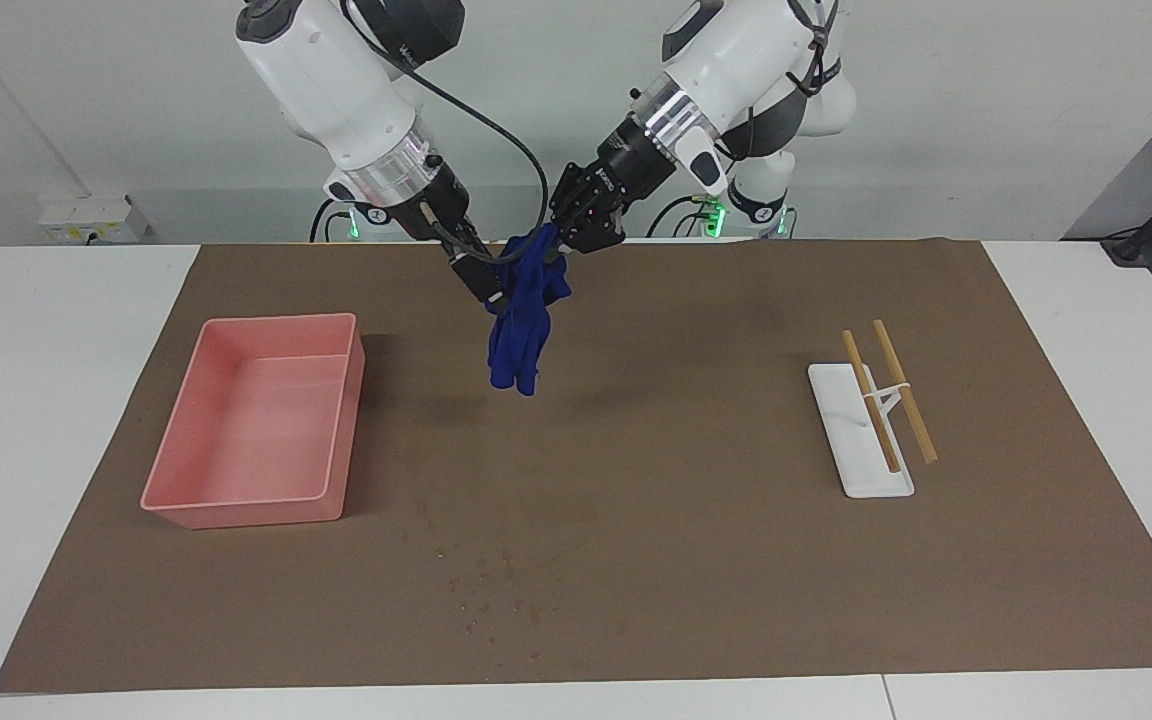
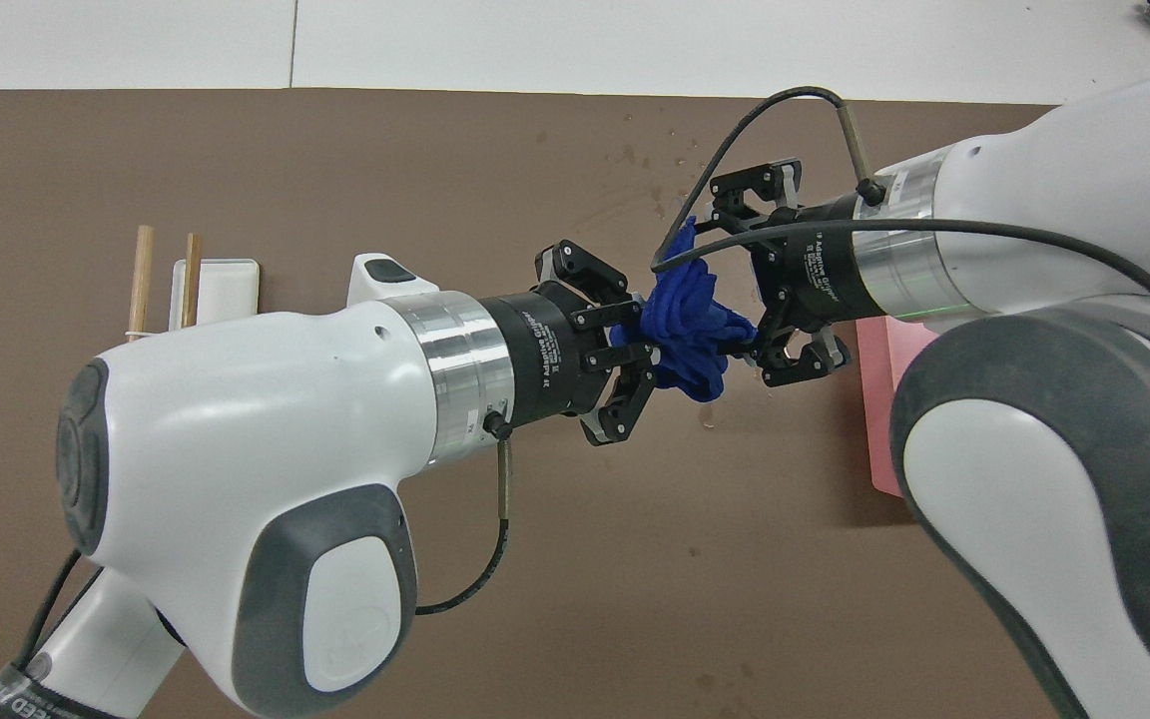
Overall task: Wipe water with towel using both arms
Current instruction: 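Grasp the cloth with the right gripper and open the left gripper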
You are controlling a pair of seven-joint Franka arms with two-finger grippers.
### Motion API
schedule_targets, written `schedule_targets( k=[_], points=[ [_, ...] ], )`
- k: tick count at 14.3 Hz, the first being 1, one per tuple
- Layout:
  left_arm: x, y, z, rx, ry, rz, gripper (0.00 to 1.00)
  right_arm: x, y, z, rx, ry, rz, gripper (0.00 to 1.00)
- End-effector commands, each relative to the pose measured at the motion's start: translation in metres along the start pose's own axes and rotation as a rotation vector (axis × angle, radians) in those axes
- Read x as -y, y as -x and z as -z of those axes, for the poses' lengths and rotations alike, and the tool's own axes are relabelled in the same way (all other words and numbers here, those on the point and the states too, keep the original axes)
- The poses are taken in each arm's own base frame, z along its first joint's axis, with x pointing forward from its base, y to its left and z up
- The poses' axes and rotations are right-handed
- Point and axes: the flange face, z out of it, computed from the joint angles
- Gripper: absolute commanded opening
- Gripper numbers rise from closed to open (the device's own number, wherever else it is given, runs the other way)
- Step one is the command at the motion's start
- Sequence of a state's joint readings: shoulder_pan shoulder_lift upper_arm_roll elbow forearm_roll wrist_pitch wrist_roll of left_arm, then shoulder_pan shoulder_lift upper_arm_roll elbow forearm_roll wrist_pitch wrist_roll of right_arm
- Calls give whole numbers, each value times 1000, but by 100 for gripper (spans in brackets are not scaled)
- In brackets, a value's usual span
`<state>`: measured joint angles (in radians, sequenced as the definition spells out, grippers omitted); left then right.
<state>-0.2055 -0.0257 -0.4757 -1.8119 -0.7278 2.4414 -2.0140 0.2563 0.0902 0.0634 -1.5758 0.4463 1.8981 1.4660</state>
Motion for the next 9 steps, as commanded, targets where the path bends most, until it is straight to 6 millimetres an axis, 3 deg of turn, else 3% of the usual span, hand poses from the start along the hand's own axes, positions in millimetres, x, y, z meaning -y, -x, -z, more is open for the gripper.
schedule_targets(
  k=[1, 3, 6, 7, 8, 9],
  points=[
    [9, 7, 2, 27, 7, 13, 0, -3, 3, -8, 22, -3, -3, 100],
    [10, 8, 2, 28, 5, 12, 0, -12, 8, -22, 23, 23, 22, 99],
    [10, 8, 2, 28, 7, 13, 0, -15, 17, -28, 24, 20, 38, 75],
    [10, 8, 2, 28, 7, 13, 0, -15, 17, -28, 24, 20, 40, 52],
    [10, 8, 2, 28, 7, 13, 0, -15, 17, -29, 24, 23, 39, 20],
    [10, 8, 2, 28, 7, 15, 0, -15, 17, -29, 27, 26, 37, 0]
  ],
)
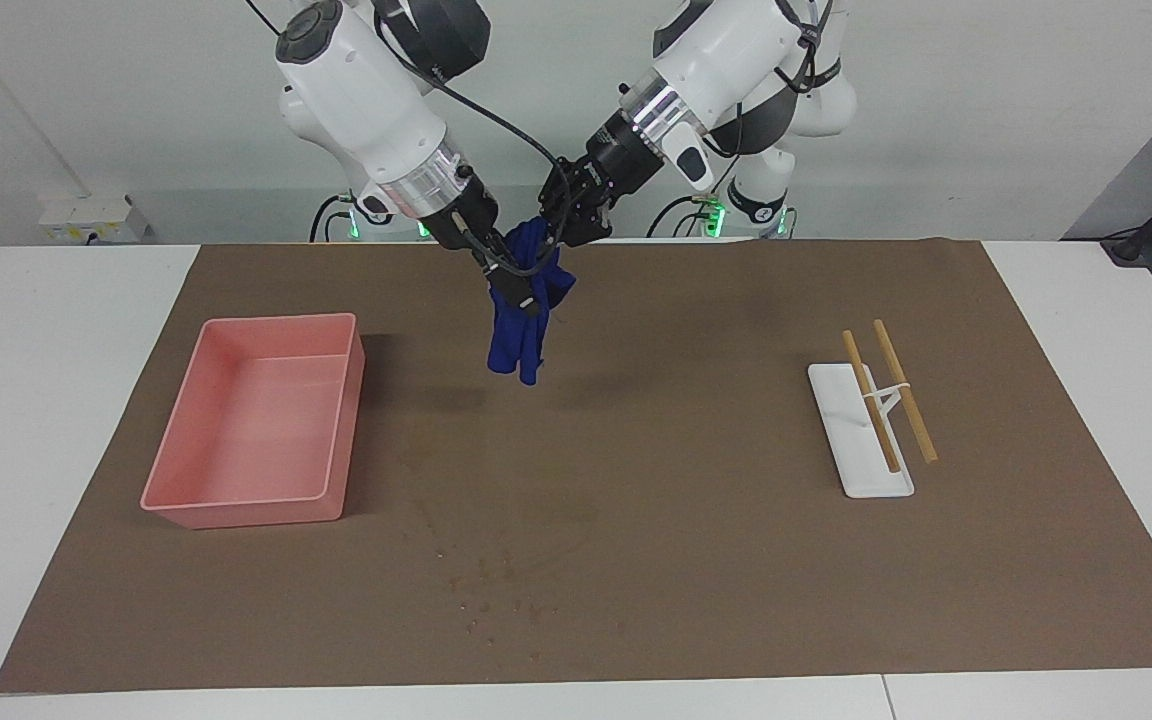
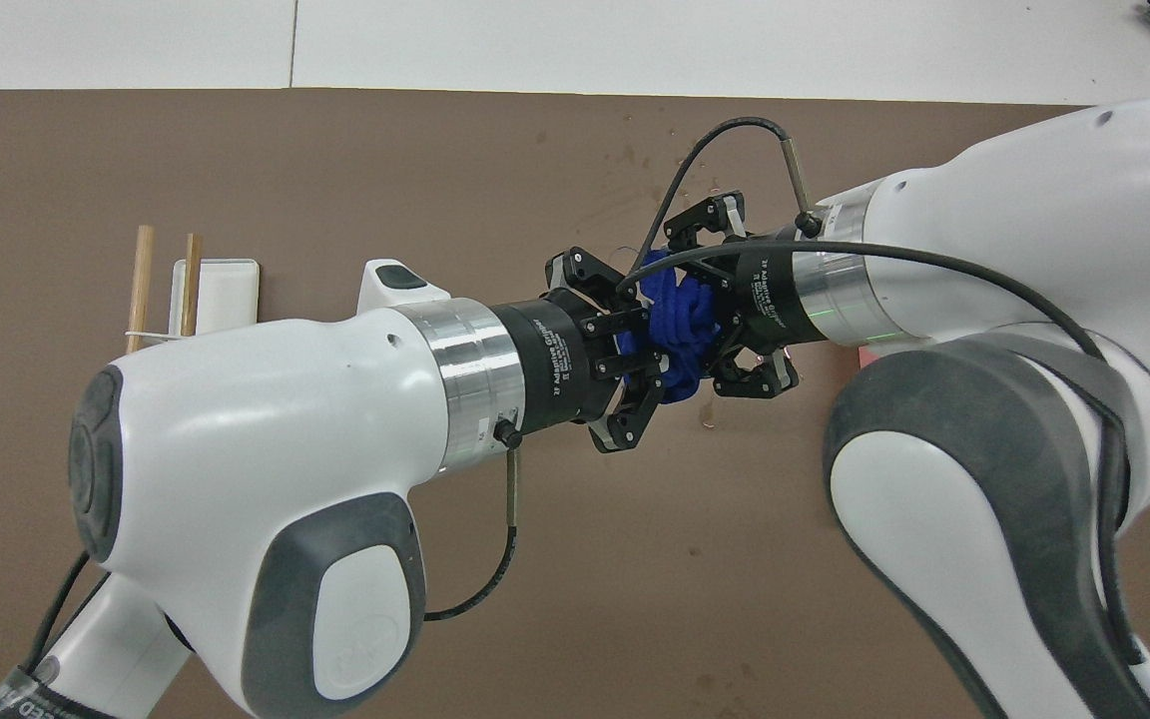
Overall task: Wipe water with towel using both arms
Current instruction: 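Grasp the cloth with the right gripper and open the left gripper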
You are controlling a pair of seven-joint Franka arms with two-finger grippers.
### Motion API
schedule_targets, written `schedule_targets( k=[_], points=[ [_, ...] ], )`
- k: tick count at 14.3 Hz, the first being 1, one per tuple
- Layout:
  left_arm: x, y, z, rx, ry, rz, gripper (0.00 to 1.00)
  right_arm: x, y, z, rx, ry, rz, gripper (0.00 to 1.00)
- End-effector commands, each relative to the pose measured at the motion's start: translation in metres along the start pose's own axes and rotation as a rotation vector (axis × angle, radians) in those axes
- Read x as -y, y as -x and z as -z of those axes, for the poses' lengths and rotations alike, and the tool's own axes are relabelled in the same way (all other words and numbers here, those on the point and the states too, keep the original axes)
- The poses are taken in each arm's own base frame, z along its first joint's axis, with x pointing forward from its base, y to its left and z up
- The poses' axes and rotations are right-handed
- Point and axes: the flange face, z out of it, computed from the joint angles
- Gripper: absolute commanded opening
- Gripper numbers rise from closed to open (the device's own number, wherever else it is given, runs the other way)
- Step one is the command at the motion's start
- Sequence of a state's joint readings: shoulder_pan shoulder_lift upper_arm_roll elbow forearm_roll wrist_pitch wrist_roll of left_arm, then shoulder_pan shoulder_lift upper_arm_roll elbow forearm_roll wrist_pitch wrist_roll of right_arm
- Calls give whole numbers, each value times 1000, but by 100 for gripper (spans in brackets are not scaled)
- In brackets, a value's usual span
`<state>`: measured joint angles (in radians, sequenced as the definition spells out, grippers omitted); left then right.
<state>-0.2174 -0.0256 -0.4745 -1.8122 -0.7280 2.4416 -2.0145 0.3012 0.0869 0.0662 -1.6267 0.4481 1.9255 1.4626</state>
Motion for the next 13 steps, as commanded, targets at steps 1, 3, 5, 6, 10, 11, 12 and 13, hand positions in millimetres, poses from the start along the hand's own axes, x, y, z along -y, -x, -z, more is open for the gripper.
schedule_targets(
  k=[1, 3, 5, 6, 10, 11, 12, 13],
  points=[
    [5, 5, 5, 27, 14, 20, 0, -6, 0, 0, 20, -8, 11, 0],
    [4, 4, 5, 25, 16, 18, 0, -6, -1, 2, 20, -8, 9, 0],
    [4, 4, 5, 26, 17, 14, 0, -5, -5, 5, 18, -10, 7, 0],
    [4, 4, 5, 24, 17, 4, 0, -5, -5, 6, 16, -11, 10, 0],
    [-3, 1, 9, -22, 47, -46, 100, -5, -13, 9, 8, -6, 65, 0],
    [-6, -1, 11, -58, 62, -84, 100, -5, -14, 10, 3, -4, 84, 0],
    [-11, -5, 12, -108, 83, -136, 100, -6, -15, 10, -1, 2, 107, 0],
    [-18, -10, 15, -163, 104, -186, 100, -6, -16, 10, -3, 4, 143, 0]
  ],
)
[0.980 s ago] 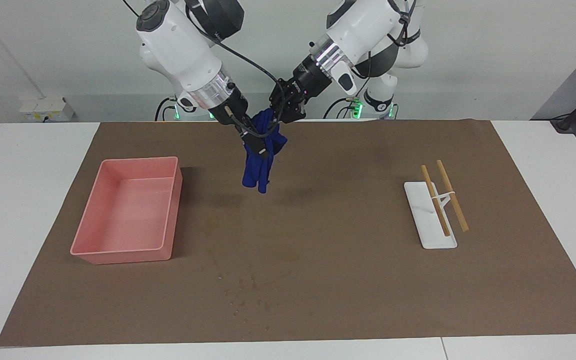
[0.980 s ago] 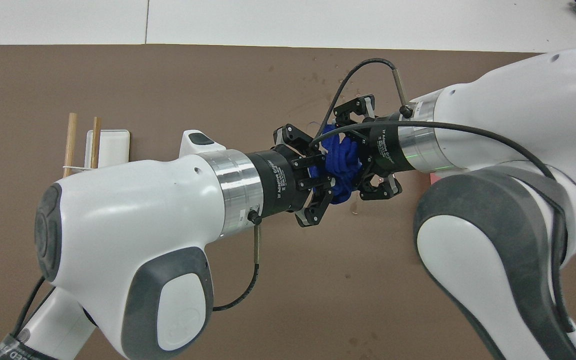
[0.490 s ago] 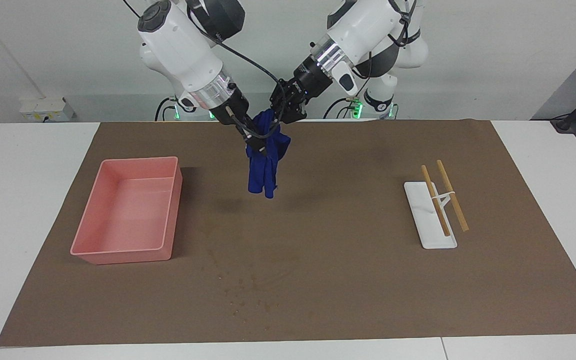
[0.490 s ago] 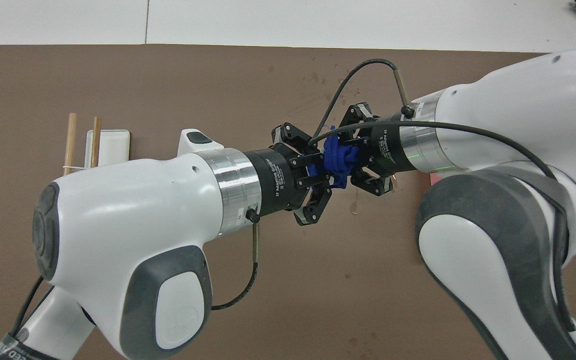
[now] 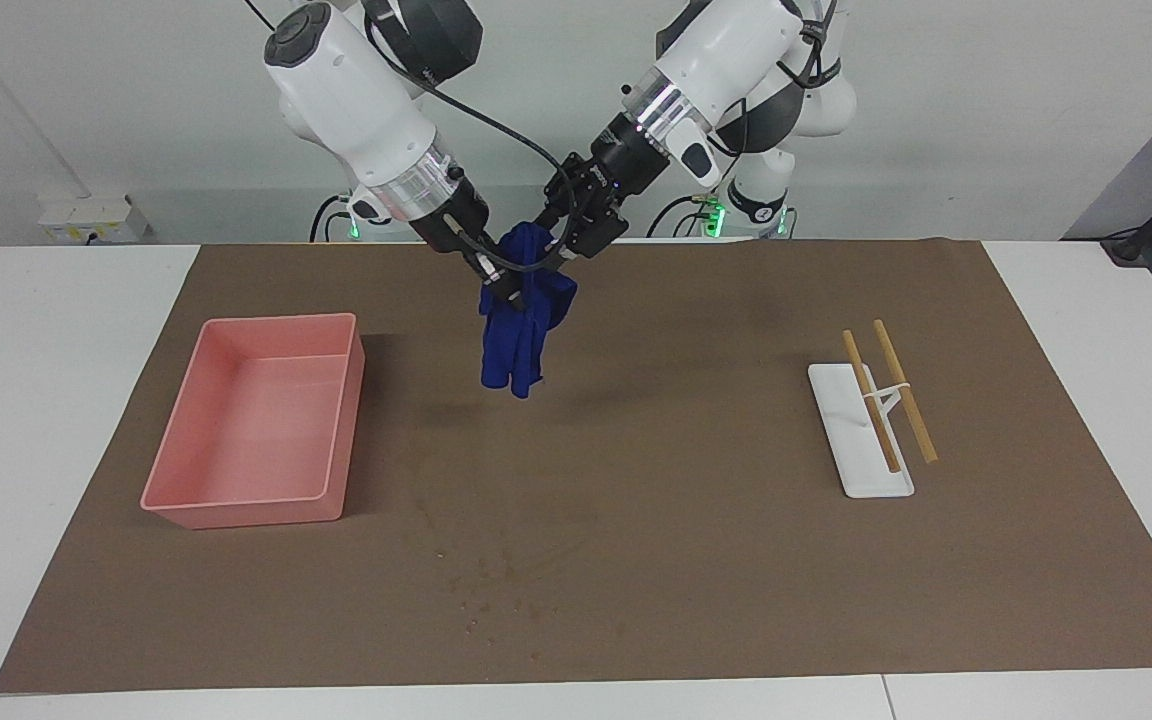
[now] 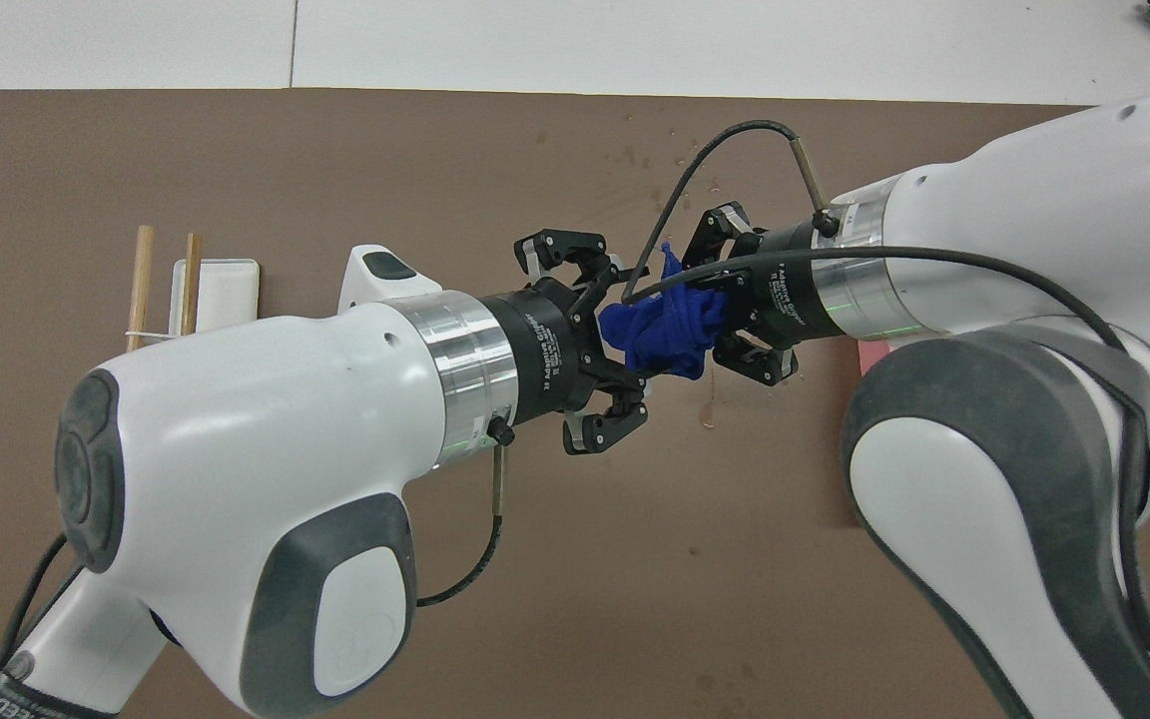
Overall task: Wipe water with towel using both arms
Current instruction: 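Grasp the cloth with the right gripper and open the left gripper, then carry the cloth with the right gripper while the left gripper withdraws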
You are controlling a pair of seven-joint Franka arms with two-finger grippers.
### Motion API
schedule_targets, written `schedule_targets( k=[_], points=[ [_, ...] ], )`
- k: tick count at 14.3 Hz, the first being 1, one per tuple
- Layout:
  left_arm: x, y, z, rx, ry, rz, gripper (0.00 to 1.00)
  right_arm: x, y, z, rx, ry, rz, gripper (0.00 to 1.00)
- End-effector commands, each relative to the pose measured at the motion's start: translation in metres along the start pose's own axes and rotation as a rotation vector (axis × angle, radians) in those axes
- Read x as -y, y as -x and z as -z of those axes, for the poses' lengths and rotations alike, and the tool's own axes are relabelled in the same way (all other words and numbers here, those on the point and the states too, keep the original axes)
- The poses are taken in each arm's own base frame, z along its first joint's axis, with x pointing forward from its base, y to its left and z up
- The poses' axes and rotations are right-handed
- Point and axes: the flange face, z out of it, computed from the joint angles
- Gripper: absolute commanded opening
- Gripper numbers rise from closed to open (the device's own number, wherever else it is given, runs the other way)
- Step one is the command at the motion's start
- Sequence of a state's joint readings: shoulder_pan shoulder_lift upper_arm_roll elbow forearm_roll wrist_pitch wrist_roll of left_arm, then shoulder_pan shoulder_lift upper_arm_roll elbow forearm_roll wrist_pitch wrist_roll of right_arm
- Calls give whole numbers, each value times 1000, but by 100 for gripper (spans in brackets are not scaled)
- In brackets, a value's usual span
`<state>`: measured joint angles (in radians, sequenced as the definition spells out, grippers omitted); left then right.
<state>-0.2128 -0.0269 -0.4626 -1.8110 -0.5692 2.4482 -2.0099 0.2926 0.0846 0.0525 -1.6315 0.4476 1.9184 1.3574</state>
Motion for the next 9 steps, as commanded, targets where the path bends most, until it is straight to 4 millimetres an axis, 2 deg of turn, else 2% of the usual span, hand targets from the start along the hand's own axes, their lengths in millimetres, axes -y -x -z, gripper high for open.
schedule_targets(
  k=[1, 3, 5, 8, 9],
  points=[
    [-16, -20, 11, -123, 36, -106, 100, -6, -7, 7, -7, 6, 81, 0],
    [-39, -52, 24, -191, -8, -244, 100, -7, -17, 6, -59, 12, 176, 0],
    [-55, -85, 39, -238, -116, -515, 100, -3, -38, 1, -84, 5, 291, 0],
    [-78, -139, 68, -306, -283, -848, 100, 13, -90, -38, -178, 28, 423, 0],
    [-79, -144, 72, -350, -330, -946, 100, 17, -104, -59, -217, 44, 480, 0]
  ],
)
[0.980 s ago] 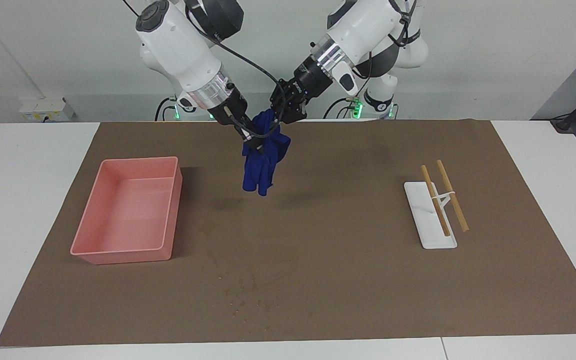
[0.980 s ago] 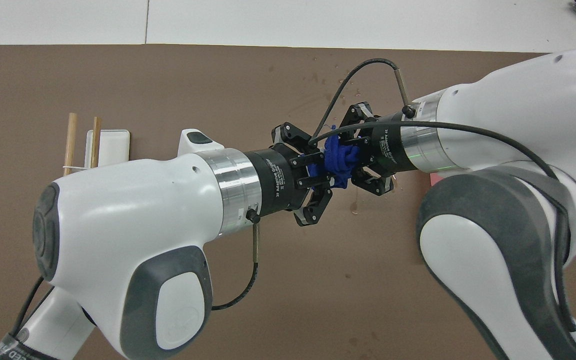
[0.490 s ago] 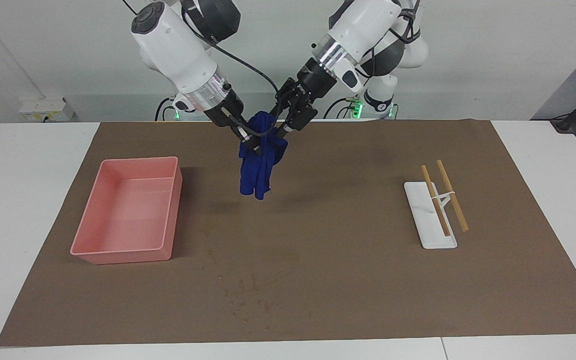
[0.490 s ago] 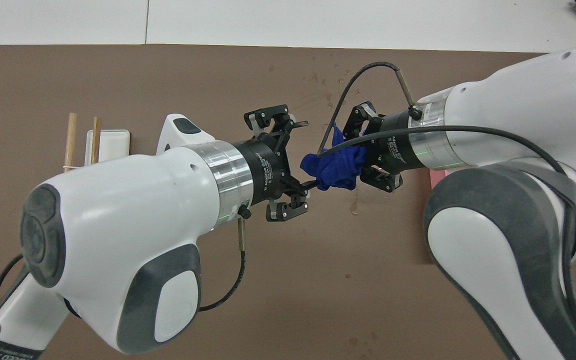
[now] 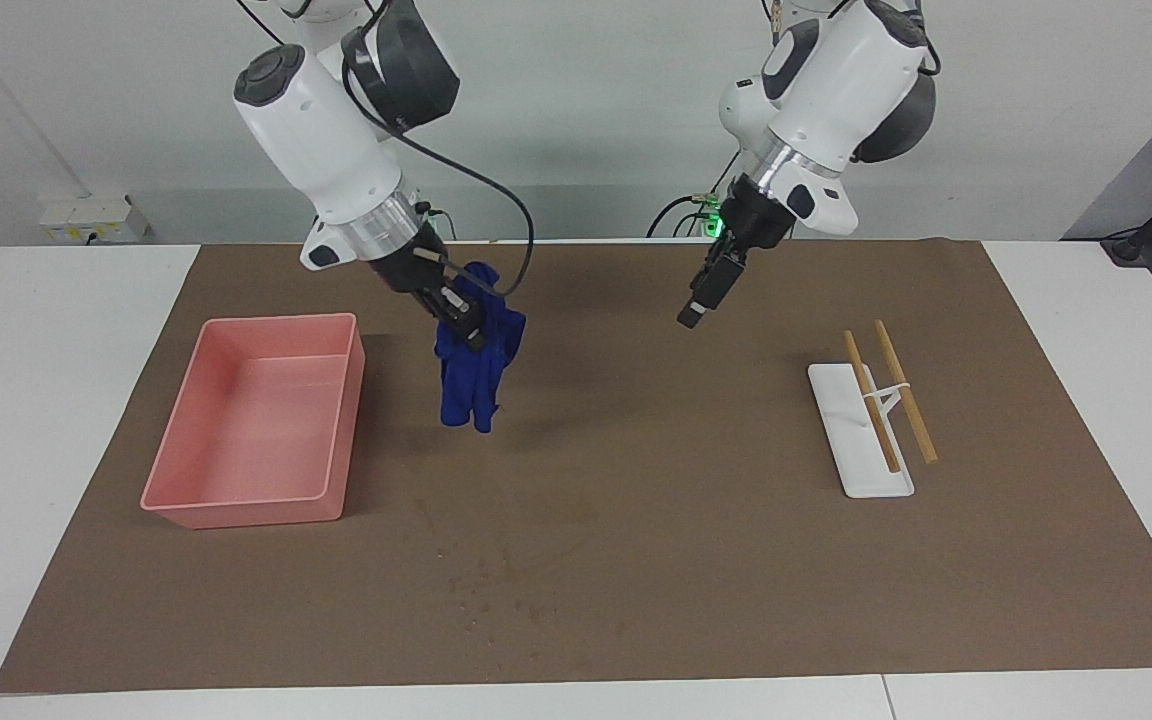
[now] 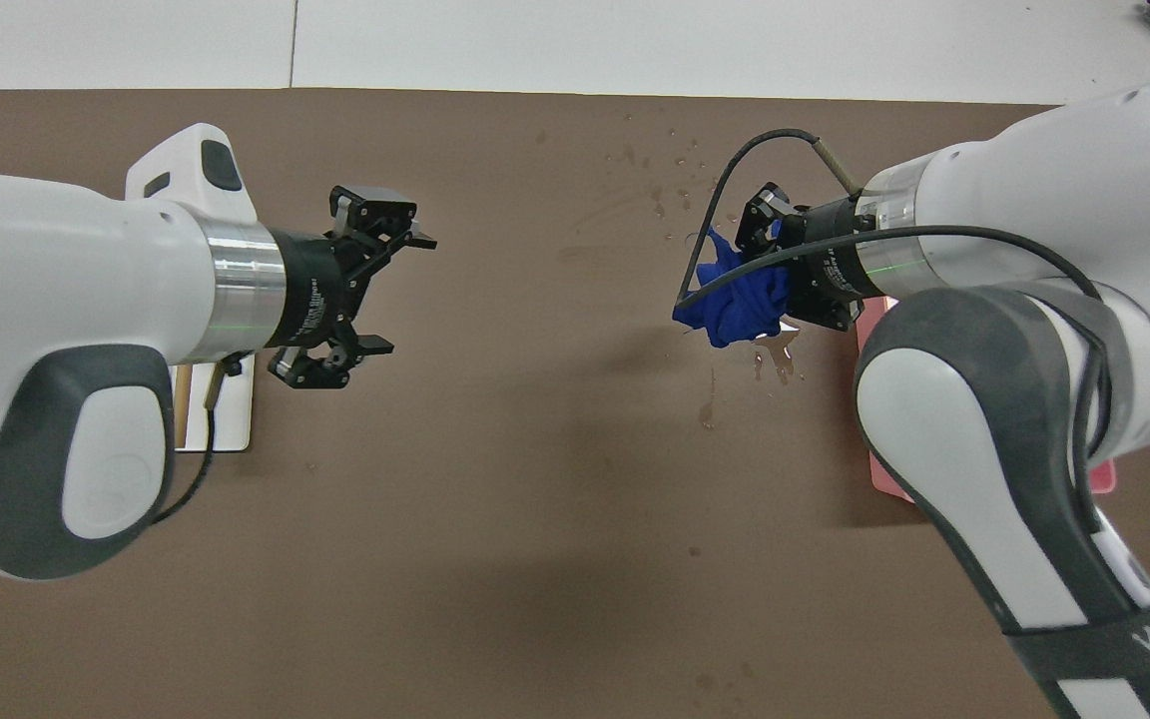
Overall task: Wipe water with towel using both arms
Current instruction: 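Carry the cloth with the right gripper while the left gripper withdraws, then move the cloth with the right gripper toward the pink bin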
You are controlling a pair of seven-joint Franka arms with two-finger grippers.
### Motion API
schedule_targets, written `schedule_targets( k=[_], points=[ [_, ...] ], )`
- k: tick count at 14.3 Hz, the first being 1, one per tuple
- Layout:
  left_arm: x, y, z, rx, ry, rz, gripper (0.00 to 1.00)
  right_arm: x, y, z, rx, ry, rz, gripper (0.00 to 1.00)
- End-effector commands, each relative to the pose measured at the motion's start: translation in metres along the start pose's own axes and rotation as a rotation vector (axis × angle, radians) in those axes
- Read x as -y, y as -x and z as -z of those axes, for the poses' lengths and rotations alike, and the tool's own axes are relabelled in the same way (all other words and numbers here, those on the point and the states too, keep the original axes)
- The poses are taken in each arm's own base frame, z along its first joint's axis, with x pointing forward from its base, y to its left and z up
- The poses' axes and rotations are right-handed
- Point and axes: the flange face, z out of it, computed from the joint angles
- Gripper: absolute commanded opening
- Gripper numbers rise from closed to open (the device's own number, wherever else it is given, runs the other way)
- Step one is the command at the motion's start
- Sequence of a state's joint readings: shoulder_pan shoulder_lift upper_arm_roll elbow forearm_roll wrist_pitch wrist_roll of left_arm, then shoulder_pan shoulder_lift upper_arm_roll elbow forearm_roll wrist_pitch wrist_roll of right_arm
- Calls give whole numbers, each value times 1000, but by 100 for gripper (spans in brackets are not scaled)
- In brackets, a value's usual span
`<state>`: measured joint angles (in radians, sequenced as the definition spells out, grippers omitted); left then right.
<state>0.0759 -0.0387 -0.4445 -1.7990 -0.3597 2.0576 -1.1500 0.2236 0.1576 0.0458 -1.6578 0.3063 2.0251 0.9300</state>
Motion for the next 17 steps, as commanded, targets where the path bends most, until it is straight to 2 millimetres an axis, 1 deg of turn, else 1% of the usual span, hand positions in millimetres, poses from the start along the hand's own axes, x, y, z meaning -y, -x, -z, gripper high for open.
schedule_targets(
  k=[1, 2, 3, 4, 5, 6, 7, 8, 9, 11, 12, 13, 14, 15, 16, 17],
  points=[
    [15, -18, 14, -104, -131, -281, 100, 3, -33, -55, -86, 24, 143, 0],
    [22, -33, 20, -137, -180, -336, 100, 1, -47, -70, -104, 15, 160, 0],
    [26, -41, 29, -144, -230, -437, 100, -3, -56, -86, -114, 14, 164, 0],
    [31, -55, 41, -126, -275, -563, 100, -7, -64, -105, -120, 14, 172, 0],
    [39, -74, 55, -97, -313, -648, 100, -15, -76, -118, -127, 18, 181, 0],
    [46, -88, 65, -79, -362, -725, 100, -28, -88, -127, -129, 29, 179, 0],
    [51, -92, 70, -66, -415, -804, 100, -42, -96, -137, -132, 38, 160, 0],
    [56, -98, 74, -65, -458, -851, 100, -57, -103, -150, -127, 54, 140, 0],
    [64, -110, 81, -57, -478, -861, 100, -68, -108, -168, -108, 79, 126, 0],
    [70, -130, 88, -25, -492, -897, 100, -83, -119, -193, -84, 111, 102, 0],
    [71, -133, 94, -15, -491, -927, 100, -89, -122, -208, -74, 124, 95, 0],
    [74, -138, 95, -7, -481, -954, 100, -91, -123, -219, -75, 126, 92, 0],
    [76, -142, 96, -10, -477, -955, 100, -94, -124, -226, -69, 133, 89, 0],
    [76, -141, 98, -11, -477, -958, 100, -97, -124, -230, -64, 141, 88, 0],
    [76, -141, 99, -14, -475, -957, 100, -103, -120, -234, -54, 154, 85, 0],
    [80, -146, 102, -11, -469, -945, 100, -107, -113, -239, -41, 166, 84, 0]
  ],
)
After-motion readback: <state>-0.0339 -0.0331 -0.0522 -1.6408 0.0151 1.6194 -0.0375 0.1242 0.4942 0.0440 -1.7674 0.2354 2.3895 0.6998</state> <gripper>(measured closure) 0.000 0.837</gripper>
